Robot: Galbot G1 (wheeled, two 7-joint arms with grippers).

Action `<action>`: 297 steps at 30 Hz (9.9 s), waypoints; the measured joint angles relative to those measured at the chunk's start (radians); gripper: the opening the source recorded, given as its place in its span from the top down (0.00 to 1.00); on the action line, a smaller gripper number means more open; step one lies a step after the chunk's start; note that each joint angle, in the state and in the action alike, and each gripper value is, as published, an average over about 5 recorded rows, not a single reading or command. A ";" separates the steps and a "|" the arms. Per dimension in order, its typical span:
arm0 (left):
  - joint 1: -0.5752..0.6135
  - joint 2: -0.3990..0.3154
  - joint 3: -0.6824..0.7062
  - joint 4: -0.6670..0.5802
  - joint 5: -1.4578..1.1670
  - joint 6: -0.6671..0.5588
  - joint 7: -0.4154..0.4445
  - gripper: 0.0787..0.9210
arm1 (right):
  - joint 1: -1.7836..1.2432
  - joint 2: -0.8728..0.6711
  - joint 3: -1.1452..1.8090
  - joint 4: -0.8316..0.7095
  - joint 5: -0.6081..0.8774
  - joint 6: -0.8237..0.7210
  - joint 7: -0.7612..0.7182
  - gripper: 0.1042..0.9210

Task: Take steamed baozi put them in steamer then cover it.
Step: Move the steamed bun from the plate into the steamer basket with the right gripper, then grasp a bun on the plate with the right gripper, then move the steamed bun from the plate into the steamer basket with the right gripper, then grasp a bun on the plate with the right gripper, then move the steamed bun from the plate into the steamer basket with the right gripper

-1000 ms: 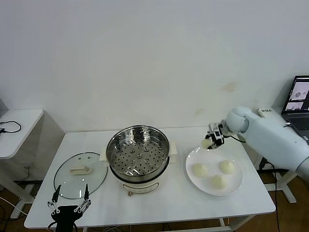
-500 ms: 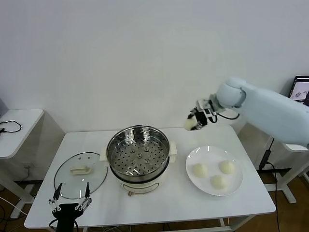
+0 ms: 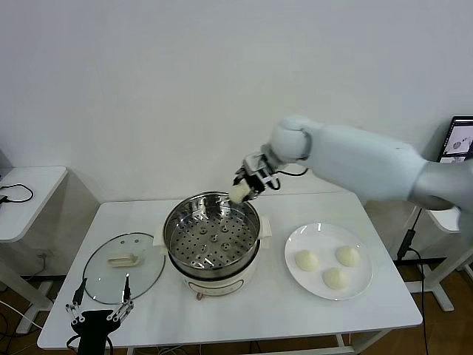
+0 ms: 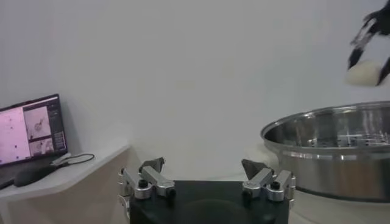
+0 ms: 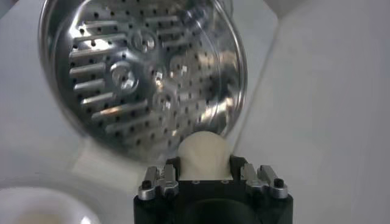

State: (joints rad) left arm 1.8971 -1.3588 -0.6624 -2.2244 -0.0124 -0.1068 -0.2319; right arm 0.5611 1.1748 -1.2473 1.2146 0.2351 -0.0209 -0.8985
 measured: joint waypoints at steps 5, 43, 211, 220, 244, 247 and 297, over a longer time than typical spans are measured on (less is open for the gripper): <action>-0.005 -0.004 0.000 -0.002 0.000 0.000 0.002 0.12 | -0.017 0.081 -0.038 -0.049 -0.056 0.087 0.017 0.49; -0.010 -0.007 -0.010 -0.019 -0.003 -0.002 0.009 0.12 | -0.092 0.273 -0.069 -0.277 -0.423 0.481 0.113 0.12; -0.066 0.026 -0.060 -0.082 -0.029 0.224 0.002 0.12 | -0.169 0.317 0.035 -0.070 0.255 -0.643 0.188 0.16; -0.067 0.029 -0.059 -0.085 -0.028 0.225 0.003 0.12 | -0.086 0.222 0.042 -0.002 0.230 -0.593 0.079 0.12; -0.077 0.025 -0.019 -0.059 0.003 0.228 0.008 0.12 | -0.018 -0.502 -0.012 0.399 -0.032 -0.340 -0.182 0.12; -0.075 0.025 -0.020 -0.054 0.005 0.228 0.008 0.12 | -0.058 -0.567 -0.006 0.419 -0.083 -0.322 -0.184 0.12; -0.096 0.023 -0.038 -0.025 0.007 0.233 0.007 0.12 | -0.639 -0.588 0.351 0.264 -0.357 -0.306 -0.093 0.39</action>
State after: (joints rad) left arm 1.8015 -1.3362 -0.7004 -2.2499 -0.0054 0.1258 -0.2246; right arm -0.0781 0.5867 -0.8960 1.4787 -0.1222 -0.3265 -0.9913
